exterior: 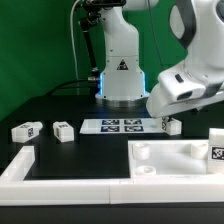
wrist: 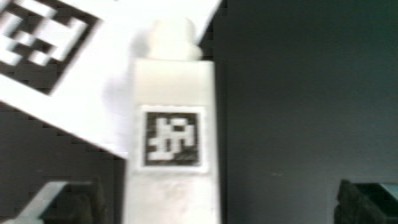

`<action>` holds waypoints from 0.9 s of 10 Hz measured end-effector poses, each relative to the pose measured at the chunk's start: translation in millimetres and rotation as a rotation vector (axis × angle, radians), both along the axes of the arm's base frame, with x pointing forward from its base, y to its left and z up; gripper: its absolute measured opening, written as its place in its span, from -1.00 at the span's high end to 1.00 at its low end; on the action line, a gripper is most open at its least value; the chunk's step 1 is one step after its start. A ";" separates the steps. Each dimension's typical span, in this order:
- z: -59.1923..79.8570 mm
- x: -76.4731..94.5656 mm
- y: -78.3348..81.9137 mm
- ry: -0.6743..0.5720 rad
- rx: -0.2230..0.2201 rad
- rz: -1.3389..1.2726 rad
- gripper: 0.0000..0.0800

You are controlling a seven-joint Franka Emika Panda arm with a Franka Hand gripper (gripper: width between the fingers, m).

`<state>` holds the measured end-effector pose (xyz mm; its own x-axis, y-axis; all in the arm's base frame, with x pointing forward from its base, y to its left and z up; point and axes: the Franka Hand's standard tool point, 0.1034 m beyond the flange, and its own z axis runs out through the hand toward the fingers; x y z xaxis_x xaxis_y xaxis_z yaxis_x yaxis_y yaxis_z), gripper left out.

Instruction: Assemble square table

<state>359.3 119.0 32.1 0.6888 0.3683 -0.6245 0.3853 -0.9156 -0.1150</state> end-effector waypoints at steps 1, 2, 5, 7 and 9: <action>-1.0 7.9 -1.4 0.055 -0.025 0.013 -0.62; -0.6 6.3 -5.6 0.128 -0.051 0.014 -0.62; -7.6 8.4 -6.0 0.258 -0.094 0.024 -0.62; -7.9 7.3 -7.5 0.261 -0.095 0.022 -0.62; -11.3 6.2 -8.9 0.258 -0.107 0.011 -0.62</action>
Offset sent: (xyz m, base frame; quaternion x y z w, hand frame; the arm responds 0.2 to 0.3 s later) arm 0.0000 0.0000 0.0000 0.0000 -0.1938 0.0000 0.9810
